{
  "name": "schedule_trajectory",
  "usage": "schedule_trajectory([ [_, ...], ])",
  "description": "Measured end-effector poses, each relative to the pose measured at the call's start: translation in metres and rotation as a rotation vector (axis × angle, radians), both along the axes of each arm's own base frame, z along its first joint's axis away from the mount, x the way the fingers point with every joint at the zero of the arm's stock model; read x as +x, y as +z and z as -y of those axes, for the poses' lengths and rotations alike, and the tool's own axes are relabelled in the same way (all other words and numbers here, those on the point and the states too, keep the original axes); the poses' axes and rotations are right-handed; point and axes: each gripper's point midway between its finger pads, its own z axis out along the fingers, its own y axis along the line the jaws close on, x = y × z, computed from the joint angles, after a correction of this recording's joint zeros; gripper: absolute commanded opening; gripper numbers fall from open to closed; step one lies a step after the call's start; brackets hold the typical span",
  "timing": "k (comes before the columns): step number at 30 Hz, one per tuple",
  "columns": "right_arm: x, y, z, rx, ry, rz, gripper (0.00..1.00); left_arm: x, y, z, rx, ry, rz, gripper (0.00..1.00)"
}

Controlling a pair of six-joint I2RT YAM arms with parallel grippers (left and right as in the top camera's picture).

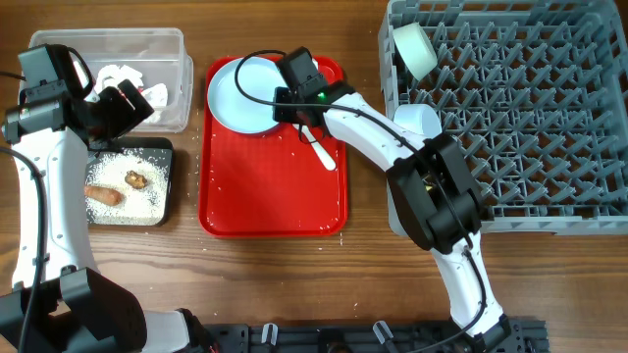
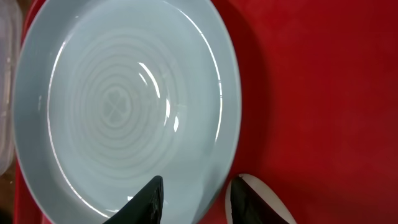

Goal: Sort waste into correct bins and load items into the dishwasher rack
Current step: 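Lift the light-blue plate and stand it upright in the rack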

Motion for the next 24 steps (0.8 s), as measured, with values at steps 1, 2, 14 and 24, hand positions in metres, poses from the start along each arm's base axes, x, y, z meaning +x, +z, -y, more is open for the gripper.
schedule_trajectory([
  [1,0.001,-0.004,0.000,-0.003,-0.008,0.000,0.30,0.000,0.000,0.000,0.000,0.000,0.000,1.00],
  [2,0.002,-0.006,0.000,-0.002,-0.012,-0.001,0.27,0.000,0.000,0.000,0.000,0.000,0.000,1.00],
  [14,0.006,-0.015,0.001,0.016,-0.063,-0.012,0.04,0.000,0.000,0.000,0.000,0.000,0.000,1.00],
  [24,0.018,0.176,0.066,-0.115,-0.017,0.352,0.04,0.000,0.000,0.000,0.000,0.000,0.001,1.00],
])
